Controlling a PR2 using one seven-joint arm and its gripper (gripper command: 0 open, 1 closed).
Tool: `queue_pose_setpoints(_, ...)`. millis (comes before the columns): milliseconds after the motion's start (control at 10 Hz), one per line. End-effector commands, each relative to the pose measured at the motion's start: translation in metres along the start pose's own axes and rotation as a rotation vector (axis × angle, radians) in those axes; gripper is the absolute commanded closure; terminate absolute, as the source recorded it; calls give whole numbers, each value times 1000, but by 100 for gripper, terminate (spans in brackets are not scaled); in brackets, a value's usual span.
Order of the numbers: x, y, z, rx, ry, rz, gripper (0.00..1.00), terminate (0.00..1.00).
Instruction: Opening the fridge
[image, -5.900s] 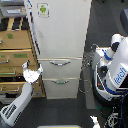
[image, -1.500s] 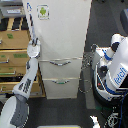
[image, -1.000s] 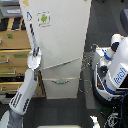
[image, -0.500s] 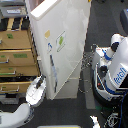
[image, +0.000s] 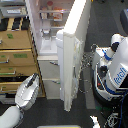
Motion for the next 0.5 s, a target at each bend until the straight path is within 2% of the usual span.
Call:
queue_pose_setpoints(100, -42, 167, -105, 336, 168, 260, 100, 0)
queue_pose_setpoints(500, -27, 237, -135, 370, 200, 344, 100, 0)
